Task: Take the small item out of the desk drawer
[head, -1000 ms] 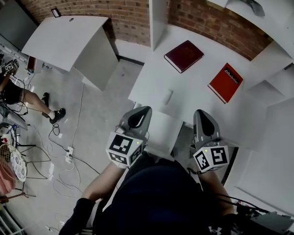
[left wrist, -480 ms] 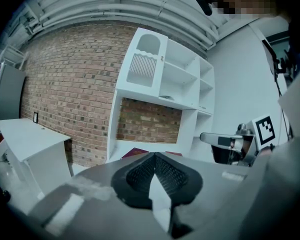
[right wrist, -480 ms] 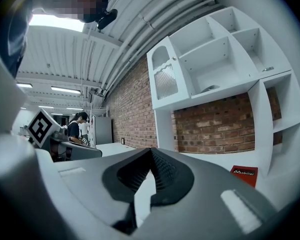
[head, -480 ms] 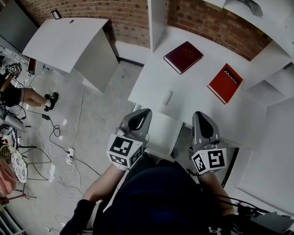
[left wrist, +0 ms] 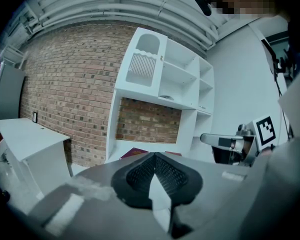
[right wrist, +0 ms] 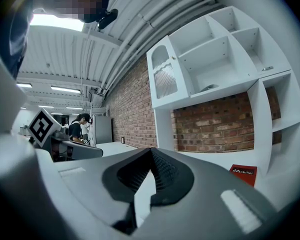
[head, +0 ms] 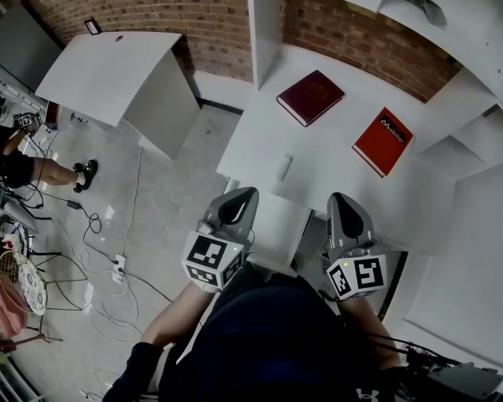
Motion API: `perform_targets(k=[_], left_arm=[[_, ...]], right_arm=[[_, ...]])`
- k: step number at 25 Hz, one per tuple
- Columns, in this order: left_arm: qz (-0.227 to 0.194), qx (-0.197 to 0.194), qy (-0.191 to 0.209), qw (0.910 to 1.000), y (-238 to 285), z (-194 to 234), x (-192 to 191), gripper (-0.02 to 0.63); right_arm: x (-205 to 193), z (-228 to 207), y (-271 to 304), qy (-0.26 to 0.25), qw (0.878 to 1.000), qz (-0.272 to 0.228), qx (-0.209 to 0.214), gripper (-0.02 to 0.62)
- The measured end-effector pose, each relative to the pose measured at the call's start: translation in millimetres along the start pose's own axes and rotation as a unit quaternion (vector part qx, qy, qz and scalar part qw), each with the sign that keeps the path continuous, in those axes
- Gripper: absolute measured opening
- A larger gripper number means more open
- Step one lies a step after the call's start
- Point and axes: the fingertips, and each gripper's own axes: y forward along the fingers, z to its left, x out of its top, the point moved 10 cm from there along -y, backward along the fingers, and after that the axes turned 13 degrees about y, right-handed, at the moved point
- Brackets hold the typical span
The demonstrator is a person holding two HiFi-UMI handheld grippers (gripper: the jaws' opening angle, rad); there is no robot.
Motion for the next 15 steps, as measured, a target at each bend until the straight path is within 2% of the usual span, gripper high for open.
perform_targets(k=[4, 9, 15], left_arm=[[-0.001, 0.001, 0.009, 1.0, 1.3, 0.4, -2.8, 0.003], [0.005, -0.003, -0.004, 1.0, 3.4, -2.1, 1.9, 0.003], [0.003, -0.003, 0.003, 1.0, 7.0, -2.3, 0.2, 0.003]], right_arm=[[-1.2, -0.9, 0.0, 0.001, 1.0, 0.001, 0.0, 0.002], [-2.3, -2.6, -0.2, 0.003, 1.0, 0.004, 0.002, 0.002], [-2.8, -5.7, 0.6, 0.004, 1.0, 0.006, 0.003, 0.002]])
